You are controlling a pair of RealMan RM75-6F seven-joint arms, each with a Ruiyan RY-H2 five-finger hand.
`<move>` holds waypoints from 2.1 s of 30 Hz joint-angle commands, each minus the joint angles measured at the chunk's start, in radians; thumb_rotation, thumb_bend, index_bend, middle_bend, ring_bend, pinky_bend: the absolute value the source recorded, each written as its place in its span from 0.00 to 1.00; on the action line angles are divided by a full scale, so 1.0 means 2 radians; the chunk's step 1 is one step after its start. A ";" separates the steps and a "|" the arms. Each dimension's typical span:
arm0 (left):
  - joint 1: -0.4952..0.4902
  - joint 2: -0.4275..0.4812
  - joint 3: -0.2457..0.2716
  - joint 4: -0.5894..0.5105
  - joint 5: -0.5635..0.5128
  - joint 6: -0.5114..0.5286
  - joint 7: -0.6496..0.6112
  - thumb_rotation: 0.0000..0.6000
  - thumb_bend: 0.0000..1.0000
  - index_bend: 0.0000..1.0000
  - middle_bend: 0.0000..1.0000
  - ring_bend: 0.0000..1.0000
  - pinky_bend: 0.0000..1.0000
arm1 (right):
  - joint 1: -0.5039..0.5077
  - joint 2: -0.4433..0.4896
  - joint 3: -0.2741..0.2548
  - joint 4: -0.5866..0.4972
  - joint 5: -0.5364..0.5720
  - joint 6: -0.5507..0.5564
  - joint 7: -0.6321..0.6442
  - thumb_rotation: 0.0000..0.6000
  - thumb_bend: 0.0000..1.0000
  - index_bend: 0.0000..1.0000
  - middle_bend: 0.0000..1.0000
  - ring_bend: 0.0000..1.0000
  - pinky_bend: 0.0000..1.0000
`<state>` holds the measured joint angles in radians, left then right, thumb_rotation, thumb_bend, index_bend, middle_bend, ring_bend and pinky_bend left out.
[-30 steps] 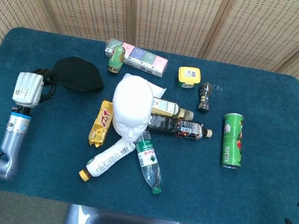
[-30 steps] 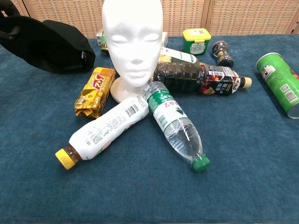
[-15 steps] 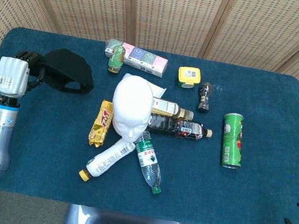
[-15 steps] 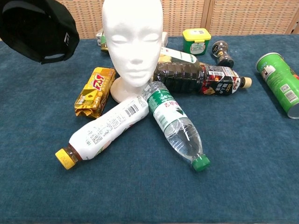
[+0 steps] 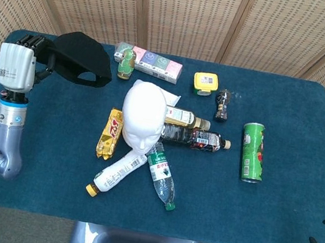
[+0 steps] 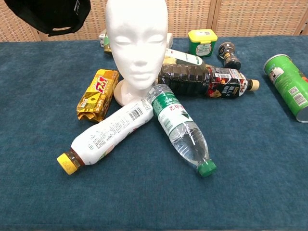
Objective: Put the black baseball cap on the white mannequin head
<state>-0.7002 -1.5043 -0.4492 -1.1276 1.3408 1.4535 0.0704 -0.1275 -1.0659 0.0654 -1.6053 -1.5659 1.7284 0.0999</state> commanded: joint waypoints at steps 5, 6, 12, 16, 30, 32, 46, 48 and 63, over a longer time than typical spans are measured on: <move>-0.058 -0.028 -0.027 0.019 -0.014 -0.023 0.018 1.00 0.57 0.75 0.54 0.50 0.79 | 0.000 -0.001 -0.001 0.003 0.002 -0.002 0.003 1.00 0.12 0.47 0.46 0.48 0.48; -0.067 -0.033 -0.029 0.023 -0.015 -0.025 0.020 1.00 0.57 0.75 0.54 0.50 0.79 | 0.000 -0.001 -0.001 0.003 0.002 -0.003 0.003 1.00 0.12 0.47 0.46 0.48 0.48; -0.120 -0.064 -0.045 0.044 -0.021 -0.042 0.015 1.00 0.57 0.75 0.54 0.50 0.79 | -0.002 -0.001 -0.001 0.005 0.004 -0.002 0.006 1.00 0.12 0.47 0.46 0.48 0.48; -0.146 -0.084 -0.046 0.054 -0.019 -0.045 0.007 1.00 0.57 0.75 0.54 0.50 0.79 | -0.005 -0.001 -0.001 0.008 0.008 0.000 0.009 1.00 0.12 0.47 0.46 0.48 0.48; -0.158 -0.107 0.006 0.032 0.050 0.015 -0.009 1.00 0.56 0.75 0.54 0.50 0.77 | -0.011 -0.003 -0.001 0.019 0.014 0.003 0.025 1.00 0.12 0.47 0.46 0.48 0.49; -0.149 -0.101 0.018 0.019 0.063 0.028 -0.007 1.00 0.55 0.75 0.54 0.50 0.77 | -0.011 -0.004 -0.001 0.020 0.013 0.002 0.026 1.00 0.12 0.47 0.46 0.48 0.49; -0.087 -0.062 0.093 -0.045 0.119 0.062 0.025 1.00 0.53 0.75 0.54 0.50 0.73 | -0.007 -0.006 -0.001 0.019 0.008 -0.003 0.025 1.00 0.12 0.47 0.46 0.48 0.49; -0.078 -0.061 0.105 -0.052 0.130 0.069 0.029 1.00 0.53 0.75 0.54 0.50 0.73 | -0.007 -0.006 -0.001 0.019 0.009 -0.003 0.024 1.00 0.12 0.47 0.46 0.48 0.49; -0.039 -0.042 0.141 -0.094 0.168 0.072 0.068 1.00 0.47 0.74 0.54 0.49 0.69 | -0.005 -0.007 0.000 0.019 0.008 -0.006 0.023 1.00 0.12 0.47 0.46 0.48 0.49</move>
<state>-0.7828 -1.5949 -0.1680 -1.3069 1.6780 1.6054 0.1998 -0.1379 -1.0809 0.0645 -1.5675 -1.5498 1.7170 0.1462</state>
